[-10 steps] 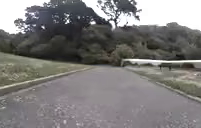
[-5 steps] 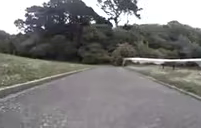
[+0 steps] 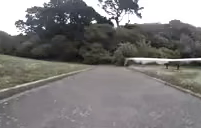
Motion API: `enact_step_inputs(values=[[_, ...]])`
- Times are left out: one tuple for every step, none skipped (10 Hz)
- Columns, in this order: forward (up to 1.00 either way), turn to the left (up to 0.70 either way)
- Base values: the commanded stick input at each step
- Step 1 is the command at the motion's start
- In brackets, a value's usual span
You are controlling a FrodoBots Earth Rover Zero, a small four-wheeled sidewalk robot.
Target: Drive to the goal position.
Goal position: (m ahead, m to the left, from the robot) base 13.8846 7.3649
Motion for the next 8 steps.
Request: enact_step_inputs(values=[[1.0,0.0],[1.0,0.0],[1.0,0.0],[1.0,0.0],[1.0,0.0],[1.0,0.0],[1.0,0.0],[1.0,0.0]])
